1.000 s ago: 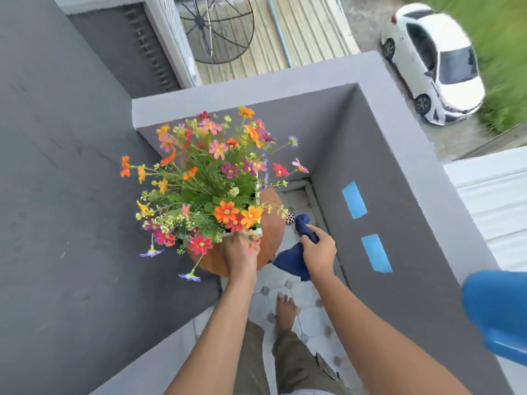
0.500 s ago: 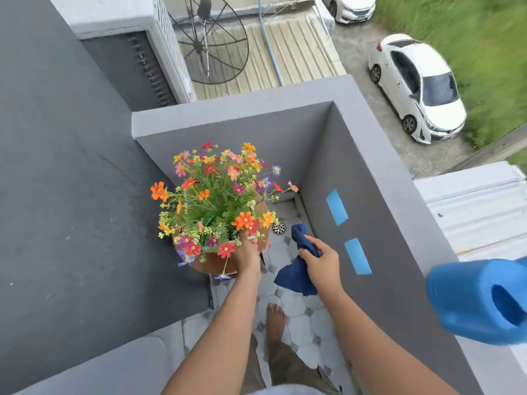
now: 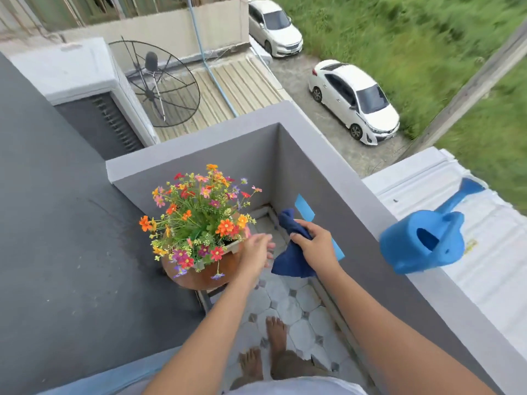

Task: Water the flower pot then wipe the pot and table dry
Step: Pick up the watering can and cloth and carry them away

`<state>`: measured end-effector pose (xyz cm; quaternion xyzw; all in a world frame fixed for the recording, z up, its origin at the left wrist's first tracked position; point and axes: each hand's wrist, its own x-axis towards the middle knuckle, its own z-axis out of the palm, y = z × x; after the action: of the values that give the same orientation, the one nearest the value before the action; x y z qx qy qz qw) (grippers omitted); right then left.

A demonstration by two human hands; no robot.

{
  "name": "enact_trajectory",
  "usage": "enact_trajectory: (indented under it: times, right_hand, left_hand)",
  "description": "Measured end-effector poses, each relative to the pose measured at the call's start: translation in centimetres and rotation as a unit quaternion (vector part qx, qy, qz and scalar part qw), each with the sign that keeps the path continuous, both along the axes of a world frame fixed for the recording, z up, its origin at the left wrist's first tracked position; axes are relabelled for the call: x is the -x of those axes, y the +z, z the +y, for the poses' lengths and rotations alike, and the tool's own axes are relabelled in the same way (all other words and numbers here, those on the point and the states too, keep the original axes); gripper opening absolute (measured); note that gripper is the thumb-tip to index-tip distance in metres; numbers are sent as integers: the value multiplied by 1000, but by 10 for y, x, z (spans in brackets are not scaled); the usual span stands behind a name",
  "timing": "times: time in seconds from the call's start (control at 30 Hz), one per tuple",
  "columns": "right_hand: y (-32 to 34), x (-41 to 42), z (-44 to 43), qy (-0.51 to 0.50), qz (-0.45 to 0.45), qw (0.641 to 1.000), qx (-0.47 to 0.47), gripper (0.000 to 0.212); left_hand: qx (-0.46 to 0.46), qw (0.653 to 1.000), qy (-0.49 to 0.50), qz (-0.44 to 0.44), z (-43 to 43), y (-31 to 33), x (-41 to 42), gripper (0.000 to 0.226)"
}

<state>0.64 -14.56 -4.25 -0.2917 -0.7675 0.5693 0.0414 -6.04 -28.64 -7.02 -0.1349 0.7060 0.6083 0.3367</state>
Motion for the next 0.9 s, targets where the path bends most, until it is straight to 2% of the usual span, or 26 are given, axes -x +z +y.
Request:
enact_trajectory:
  times: [0.1, 0.17, 0.37, 0.57, 0.7, 0.8, 0.9]
  right_hand:
    - [39, -18, 16, -11, 39, 999, -16, 31]
    - [69, -34, 29, -32, 65, 997, -15, 30]
    - [144, -93, 77, -161, 163, 972, -50, 24]
    - [170, -161, 134, -286, 218, 931, -59, 24]
    - [167, -203, 177, -357, 234, 903, -46, 22]
    - [154, -228, 208, -403, 220, 889, -8, 20]
    - [139, -242, 241, -417, 208, 885, 19, 20]
  left_hand:
    - [-16, 993, -34, 109, 0, 51, 1, 16]
    - [-41, 986, -50, 150, 6, 81, 1, 12]
    - [-127, 972, -129, 151, 72, 154, -33, 17]
    - [-193, 956, -210, 65, 156, 179, -100, 22]
    - [-226, 946, -209, -97, 212, 170, -145, 18]
    - [-246, 926, -179, -223, 247, 149, -173, 30]
    - [-257, 921, -107, -271, 281, 128, -194, 43]
